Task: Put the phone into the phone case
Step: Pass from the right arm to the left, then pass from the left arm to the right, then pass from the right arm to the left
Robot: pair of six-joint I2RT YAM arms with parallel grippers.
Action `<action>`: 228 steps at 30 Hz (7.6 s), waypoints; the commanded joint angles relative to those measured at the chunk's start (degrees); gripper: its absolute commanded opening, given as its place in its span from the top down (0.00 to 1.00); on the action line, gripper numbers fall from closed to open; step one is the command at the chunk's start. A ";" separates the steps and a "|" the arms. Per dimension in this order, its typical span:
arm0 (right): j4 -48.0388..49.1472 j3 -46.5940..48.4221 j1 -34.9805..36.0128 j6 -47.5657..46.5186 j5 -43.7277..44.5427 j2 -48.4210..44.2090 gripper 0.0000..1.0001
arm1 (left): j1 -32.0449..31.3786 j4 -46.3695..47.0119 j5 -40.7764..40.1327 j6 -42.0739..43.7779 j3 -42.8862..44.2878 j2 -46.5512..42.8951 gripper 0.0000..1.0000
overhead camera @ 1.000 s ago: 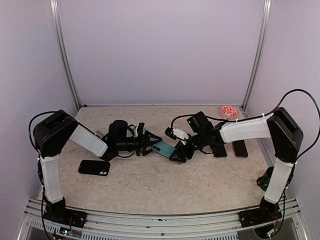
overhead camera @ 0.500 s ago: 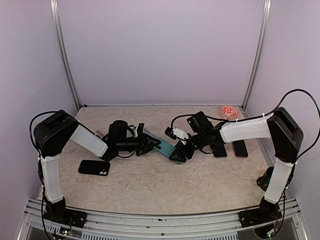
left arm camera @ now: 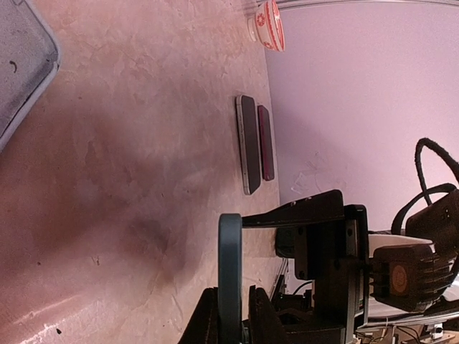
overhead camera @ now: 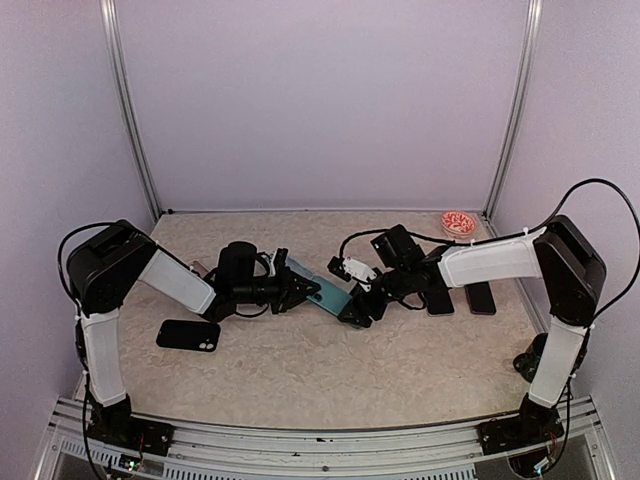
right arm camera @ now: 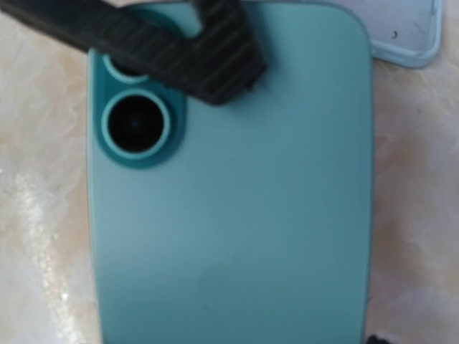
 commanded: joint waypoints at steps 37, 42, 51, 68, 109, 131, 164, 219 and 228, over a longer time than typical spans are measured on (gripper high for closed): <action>32.12 -9.21 20.02 -16.96 57.51 0.14 0.41 | -1.33 -14.48 -14.41 -3.59 -1.96 -19.48 1.00; 36.31 -9.81 20.84 -19.26 61.05 1.15 0.52 | -1.25 -14.82 -14.90 -3.68 -2.02 -19.68 1.00; 42.82 -10.16 22.01 -23.54 65.35 4.29 0.69 | -0.89 -13.75 -14.47 -5.08 -2.20 -19.17 1.00; 49.12 -11.51 22.64 -27.32 66.90 6.19 1.00 | -0.28 -11.83 -13.84 -6.86 -3.61 -18.89 1.00; 16.92 -13.66 15.98 0.28 26.78 -21.65 1.00 | 5.70 -16.78 -12.20 31.69 -10.91 -39.85 0.01; 13.34 -13.31 9.32 8.37 -1.97 -28.74 1.00 | 2.94 -27.00 4.18 48.21 -4.92 -47.16 0.01; 11.36 -10.63 6.42 8.32 -23.05 -23.96 1.00 | -5.21 -50.24 9.66 61.36 6.33 -39.46 0.12; 16.43 -9.88 -1.22 15.12 -31.47 -20.51 0.17 | -3.59 -44.12 7.87 56.77 4.50 -41.51 1.00; 32.32 -14.70 -2.82 29.70 -30.19 -21.92 0.05 | -1.23 -25.70 6.85 46.14 -3.59 -46.04 1.00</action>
